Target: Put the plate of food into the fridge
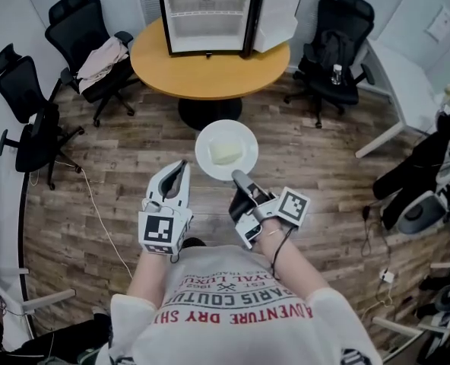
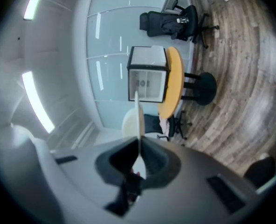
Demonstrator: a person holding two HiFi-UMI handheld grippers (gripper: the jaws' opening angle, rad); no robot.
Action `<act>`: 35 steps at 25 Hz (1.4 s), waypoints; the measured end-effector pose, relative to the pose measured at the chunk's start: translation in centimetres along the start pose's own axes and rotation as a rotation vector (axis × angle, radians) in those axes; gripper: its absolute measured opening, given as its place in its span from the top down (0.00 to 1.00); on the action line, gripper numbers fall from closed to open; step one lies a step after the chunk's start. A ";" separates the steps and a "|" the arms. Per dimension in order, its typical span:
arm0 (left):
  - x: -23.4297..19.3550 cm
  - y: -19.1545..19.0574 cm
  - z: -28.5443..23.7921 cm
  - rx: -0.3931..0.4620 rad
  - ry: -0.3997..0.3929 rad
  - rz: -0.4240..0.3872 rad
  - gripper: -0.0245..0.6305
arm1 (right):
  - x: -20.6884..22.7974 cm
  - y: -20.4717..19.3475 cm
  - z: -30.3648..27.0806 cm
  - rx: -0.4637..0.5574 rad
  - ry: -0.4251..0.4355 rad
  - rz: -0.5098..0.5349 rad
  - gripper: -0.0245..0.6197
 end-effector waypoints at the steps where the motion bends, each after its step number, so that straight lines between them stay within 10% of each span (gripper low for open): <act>1: 0.3 0.1 -0.1 0.001 0.005 0.001 0.91 | 0.0 0.2 0.2 -0.008 0.001 0.001 0.90; 17: -2.3 -1.8 -4.6 -0.030 0.025 0.016 0.91 | 2.0 4.2 -3.7 -0.008 -0.025 -0.029 0.90; 35: -20.0 -0.8 -21.6 0.006 -0.052 -0.003 0.91 | 1.0 12.5 -24.7 0.085 -0.036 -0.038 0.90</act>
Point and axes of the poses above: the fingertips, and each gripper's own axes: z backward along the fingers, x to its right, y out of its top, the point moved 5 cm from there along z, backward along the fingers, and after that the axes turned 1 degree about z, right-handed, at the moved point
